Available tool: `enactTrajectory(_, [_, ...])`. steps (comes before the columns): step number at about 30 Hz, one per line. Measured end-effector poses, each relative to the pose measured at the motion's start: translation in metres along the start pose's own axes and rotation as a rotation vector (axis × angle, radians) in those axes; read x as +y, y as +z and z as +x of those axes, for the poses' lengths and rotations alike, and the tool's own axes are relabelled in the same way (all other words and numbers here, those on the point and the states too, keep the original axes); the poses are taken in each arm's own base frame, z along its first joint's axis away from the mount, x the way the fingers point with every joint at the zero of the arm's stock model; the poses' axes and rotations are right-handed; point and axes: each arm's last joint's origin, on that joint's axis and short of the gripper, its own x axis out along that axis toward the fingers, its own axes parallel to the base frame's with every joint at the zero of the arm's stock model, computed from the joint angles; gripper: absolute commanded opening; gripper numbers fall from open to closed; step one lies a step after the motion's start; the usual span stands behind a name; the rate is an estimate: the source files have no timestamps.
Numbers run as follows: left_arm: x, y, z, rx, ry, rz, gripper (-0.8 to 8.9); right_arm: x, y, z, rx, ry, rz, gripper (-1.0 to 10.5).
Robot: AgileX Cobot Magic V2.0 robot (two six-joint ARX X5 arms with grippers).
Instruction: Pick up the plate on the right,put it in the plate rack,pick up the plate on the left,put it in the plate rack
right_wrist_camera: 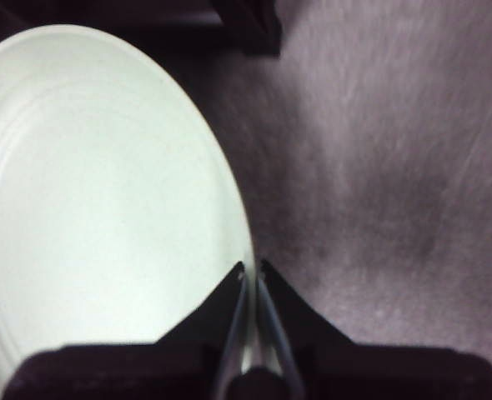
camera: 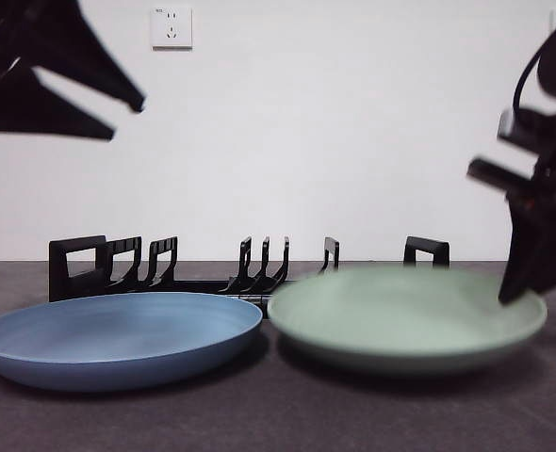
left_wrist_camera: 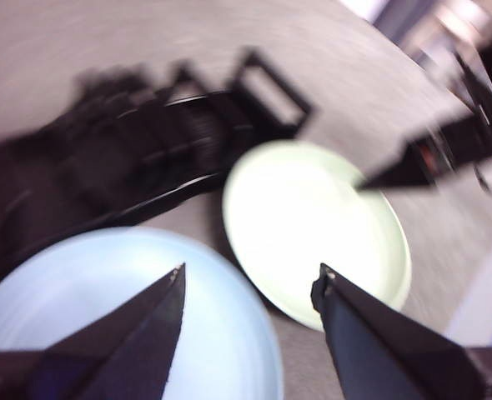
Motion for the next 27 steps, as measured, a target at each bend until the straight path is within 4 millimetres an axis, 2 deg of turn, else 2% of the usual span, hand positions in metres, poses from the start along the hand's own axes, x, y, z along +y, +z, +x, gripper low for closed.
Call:
enactTrajectory(7, [-0.048, 0.026, 0.003, 0.011, -0.006, 0.401, 2.65, 0.015, 0.017, -0.037, -0.094, 0.018, -0.022, -0.1])
enactTrajectory(12, [-0.087, 0.028, 0.007, 0.030, 0.038, 0.742, 2.66, 0.028, 0.037, -0.060, -0.073, 0.021, -0.026, -0.1])
enactTrajectory(16, [-0.114, 0.018, 0.021, 0.081, 0.051, 0.960, 2.66, 0.039, 0.050, -0.077, -0.073, 0.030, -0.047, -0.1])
enactTrajectory(20, [-0.131, -0.001, 0.044, 0.178, 0.045, 1.083, 2.66, 0.047, 0.053, -0.086, -0.044, 0.035, -0.068, -0.1])
enactTrajectory(27, [-0.139, -0.017, 0.077, 0.218, 0.074, 1.156, 2.65, 0.049, 0.049, -0.085, 0.006, 0.034, -0.073, -0.1])
